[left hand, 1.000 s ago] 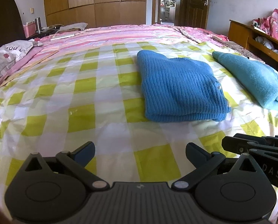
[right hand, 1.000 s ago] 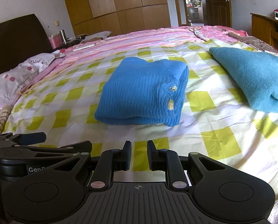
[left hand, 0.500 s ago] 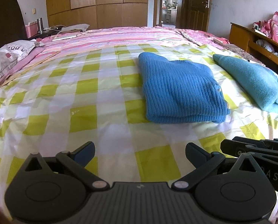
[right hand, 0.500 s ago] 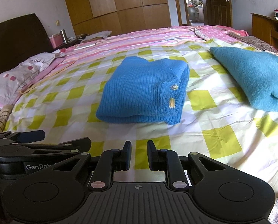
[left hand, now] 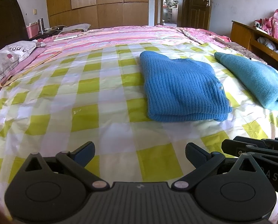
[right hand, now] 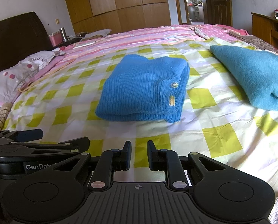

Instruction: Fold small clothes

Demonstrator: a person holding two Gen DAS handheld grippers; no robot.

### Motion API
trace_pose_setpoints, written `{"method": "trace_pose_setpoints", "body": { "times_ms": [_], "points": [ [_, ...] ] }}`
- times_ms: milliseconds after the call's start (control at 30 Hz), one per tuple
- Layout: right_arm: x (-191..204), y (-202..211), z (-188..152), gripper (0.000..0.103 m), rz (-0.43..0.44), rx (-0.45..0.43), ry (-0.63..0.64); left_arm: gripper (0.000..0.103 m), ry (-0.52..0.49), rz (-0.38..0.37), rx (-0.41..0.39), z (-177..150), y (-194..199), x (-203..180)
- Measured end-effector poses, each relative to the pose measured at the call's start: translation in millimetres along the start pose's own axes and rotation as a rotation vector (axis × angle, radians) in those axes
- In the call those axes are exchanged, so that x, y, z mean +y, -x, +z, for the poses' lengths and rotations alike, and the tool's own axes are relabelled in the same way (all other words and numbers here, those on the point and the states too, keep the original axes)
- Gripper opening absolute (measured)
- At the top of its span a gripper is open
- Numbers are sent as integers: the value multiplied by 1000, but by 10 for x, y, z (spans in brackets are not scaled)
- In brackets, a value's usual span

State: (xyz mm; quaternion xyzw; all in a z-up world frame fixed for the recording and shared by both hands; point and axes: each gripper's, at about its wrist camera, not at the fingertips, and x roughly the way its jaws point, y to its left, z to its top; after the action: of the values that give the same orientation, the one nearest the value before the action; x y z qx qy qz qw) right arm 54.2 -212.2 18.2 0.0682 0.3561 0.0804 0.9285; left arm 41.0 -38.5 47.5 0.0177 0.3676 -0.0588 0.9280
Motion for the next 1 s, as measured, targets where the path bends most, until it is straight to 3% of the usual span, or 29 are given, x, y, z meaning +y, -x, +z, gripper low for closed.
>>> {"method": "trace_pose_setpoints", "body": {
  "times_ms": [1000],
  "points": [
    [43, 2, 5, 19, -19, 26, 43, 103, 26, -5, 42, -16, 38, 49]
  ]
}}
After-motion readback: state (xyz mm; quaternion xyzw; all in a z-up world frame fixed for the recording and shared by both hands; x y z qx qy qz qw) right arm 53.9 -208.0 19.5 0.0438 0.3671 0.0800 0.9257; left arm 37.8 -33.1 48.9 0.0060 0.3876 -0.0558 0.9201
